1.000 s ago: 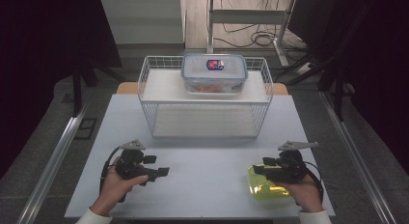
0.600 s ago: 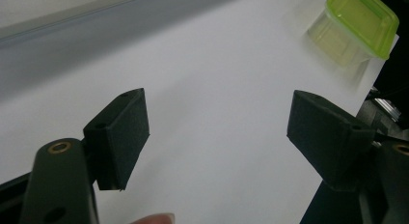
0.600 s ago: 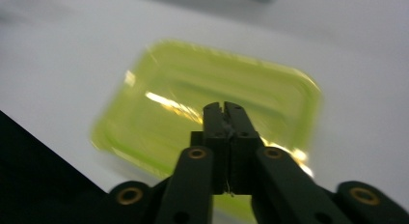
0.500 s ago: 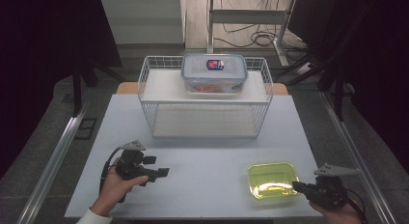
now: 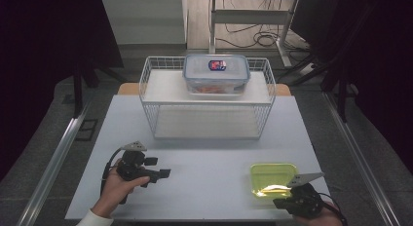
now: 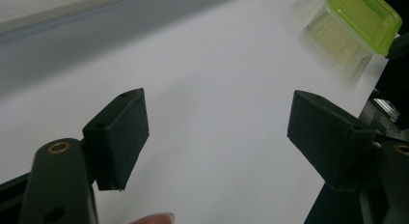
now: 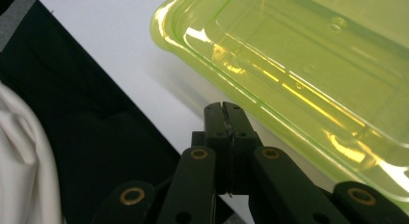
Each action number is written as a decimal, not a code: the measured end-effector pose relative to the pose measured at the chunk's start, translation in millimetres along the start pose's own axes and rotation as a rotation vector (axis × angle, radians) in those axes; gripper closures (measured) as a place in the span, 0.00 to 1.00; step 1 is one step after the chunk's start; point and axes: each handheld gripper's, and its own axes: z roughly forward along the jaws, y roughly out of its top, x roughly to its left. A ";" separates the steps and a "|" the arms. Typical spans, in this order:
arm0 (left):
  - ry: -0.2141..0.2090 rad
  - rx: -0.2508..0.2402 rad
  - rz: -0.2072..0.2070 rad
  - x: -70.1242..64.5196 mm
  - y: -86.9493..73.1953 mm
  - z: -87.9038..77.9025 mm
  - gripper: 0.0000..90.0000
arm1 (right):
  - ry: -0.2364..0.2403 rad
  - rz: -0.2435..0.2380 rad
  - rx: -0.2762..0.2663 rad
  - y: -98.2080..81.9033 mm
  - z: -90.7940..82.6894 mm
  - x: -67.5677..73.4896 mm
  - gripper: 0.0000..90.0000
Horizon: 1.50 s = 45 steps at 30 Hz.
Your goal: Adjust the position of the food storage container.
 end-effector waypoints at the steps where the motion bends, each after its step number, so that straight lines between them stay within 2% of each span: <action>1: -0.001 -0.003 -0.002 0.2 -0.1 0.3 0.24 | 0.000 0.000 0.000 0.0 0.0 0.0 0.99; 8: 0.000 0.002 -0.001 1.0 -0.4 1.6 0.24 | -0.044 0.018 -0.032 10.2 10.0 1.5 0.99; 13: -0.001 -0.001 -0.003 1.2 -0.5 0.7 0.24 | -0.045 0.022 -0.037 10.8 11.8 3.3 0.99; 16: 0.000 0.000 -0.002 1.4 -0.6 0.1 0.24 | -0.028 0.011 -0.054 9.3 5.3 6.7 0.99; 19: -0.001 0.000 -0.003 1.5 -0.6 0.0 0.24 | -0.029 0.017 -0.109 6.9 -11.9 7.2 0.99; 23: 0.001 0.003 -0.001 1.1 -0.8 0.7 0.24 | -0.089 0.066 -0.180 1.7 -36.2 -4.8 0.99; 25: 0.000 0.003 0.000 1.0 -0.7 0.9 0.24 | -0.143 0.117 -0.228 -3.9 -45.8 -15.9 0.99; 29: 0.001 0.008 0.002 1.0 -0.4 2.6 0.24 | -0.250 0.209 -0.267 -14.1 -57.1 -39.1 0.99; 32: 0.003 0.010 0.002 0.7 -0.5 4.0 0.24 | -0.309 0.254 -0.250 -18.8 -55.4 -52.7 0.99; 33: 0.004 0.011 0.002 0.7 -0.5 4.3 0.24 | -0.318 0.274 -0.232 -20.5 -49.3 -59.5 0.99; 34: 0.004 0.011 0.002 0.6 -0.5 4.6 0.24 | -0.318 0.274 -0.232 -20.5 -49.3 -59.5 0.99; 37: 0.004 0.012 0.002 0.3 -0.6 5.4 0.24 | -0.347 0.292 -0.180 -19.4 -37.3 -66.3 0.99; 41: 0.004 0.009 0.002 0.6 -0.6 4.6 0.24 | -0.346 0.298 -0.157 -14.6 -27.4 -71.3 0.99; 45: 0.004 0.007 -0.003 1.5 -0.6 4.3 0.24 | -0.341 0.281 -0.143 -7.0 -20.6 -68.5 0.99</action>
